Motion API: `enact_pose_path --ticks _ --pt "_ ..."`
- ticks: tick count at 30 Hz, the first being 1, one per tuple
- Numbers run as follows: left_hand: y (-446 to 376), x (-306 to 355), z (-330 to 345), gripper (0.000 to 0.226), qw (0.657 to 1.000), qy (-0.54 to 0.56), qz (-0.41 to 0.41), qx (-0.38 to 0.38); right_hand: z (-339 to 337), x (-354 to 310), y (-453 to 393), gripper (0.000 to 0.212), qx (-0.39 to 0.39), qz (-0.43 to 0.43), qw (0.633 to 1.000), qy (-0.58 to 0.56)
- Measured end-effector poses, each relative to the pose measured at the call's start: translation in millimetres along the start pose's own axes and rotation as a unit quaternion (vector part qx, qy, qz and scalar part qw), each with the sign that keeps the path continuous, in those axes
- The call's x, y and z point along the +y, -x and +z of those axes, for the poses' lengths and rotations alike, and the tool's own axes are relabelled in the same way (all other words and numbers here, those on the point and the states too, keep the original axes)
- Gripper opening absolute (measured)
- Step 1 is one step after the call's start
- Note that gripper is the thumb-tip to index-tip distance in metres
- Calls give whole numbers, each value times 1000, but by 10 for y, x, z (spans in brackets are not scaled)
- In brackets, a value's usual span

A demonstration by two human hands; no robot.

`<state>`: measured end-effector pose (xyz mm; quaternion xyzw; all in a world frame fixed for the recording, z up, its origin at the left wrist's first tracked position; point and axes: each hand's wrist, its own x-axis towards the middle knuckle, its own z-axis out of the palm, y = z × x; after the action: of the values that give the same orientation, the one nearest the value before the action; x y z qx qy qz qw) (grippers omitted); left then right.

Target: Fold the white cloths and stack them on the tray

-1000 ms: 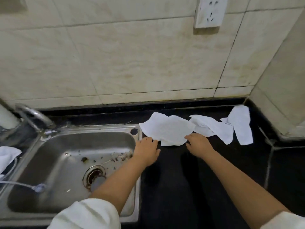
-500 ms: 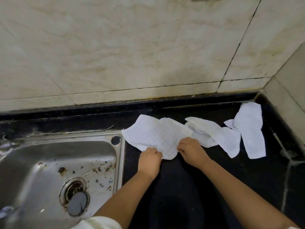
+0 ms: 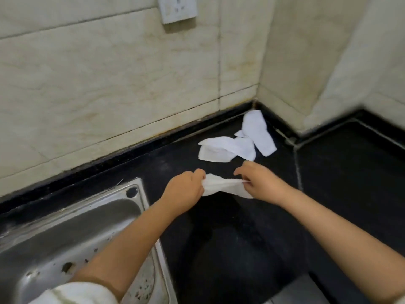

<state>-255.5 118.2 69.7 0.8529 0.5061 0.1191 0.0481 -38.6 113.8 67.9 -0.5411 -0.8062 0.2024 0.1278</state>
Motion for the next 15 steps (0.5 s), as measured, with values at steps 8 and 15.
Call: enact_pose_path --ticks 8,15 --pt "-488 1648 -234 20 962 -58 266 -8 -974 612 1843 24 189 290 917 199" --pt "-566 3216 -40 37 902 106 414 53 -1306 797 3698 23 450 317 788 277"
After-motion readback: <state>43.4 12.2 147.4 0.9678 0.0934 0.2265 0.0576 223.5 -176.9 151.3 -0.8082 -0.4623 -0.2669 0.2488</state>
